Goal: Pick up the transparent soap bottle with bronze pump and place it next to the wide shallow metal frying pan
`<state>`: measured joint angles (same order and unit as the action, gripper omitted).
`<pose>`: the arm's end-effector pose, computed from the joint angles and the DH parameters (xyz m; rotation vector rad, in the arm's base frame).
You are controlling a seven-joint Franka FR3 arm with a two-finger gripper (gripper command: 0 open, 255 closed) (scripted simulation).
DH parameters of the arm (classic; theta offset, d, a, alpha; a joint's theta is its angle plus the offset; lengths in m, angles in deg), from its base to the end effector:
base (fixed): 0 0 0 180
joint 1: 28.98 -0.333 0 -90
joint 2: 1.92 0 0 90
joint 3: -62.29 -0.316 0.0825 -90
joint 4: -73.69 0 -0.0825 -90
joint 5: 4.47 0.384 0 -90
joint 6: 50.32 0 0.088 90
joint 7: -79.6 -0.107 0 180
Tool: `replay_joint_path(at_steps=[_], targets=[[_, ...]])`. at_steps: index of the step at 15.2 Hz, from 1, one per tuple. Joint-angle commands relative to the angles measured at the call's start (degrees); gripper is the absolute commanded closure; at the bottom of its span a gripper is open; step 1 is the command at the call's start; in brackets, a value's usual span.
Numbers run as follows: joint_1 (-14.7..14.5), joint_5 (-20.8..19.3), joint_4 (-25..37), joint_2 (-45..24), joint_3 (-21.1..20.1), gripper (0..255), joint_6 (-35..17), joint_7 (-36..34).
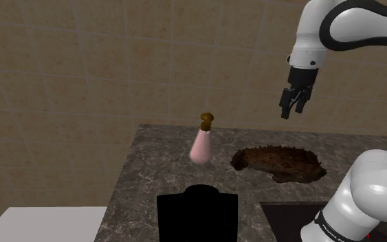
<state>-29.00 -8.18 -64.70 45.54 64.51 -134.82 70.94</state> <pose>0.2833 -0.0215 0.5673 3.0815 -0.2749 -0.1705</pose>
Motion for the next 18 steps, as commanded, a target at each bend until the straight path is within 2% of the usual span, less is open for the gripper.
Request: replay_joint_path(at_steps=[1, 9, 18], targets=[[0.0, 0.0, 0.0, 0.0, 0.0, 0, 0.0, 0.0], [-1.5, 2.7, 5.2, -15.3, -1.8, 0, -12.3, -2.7], [-2.8, 4.5, 16.6, -33.5, -3.5, 0, -21.6, -5.0]])
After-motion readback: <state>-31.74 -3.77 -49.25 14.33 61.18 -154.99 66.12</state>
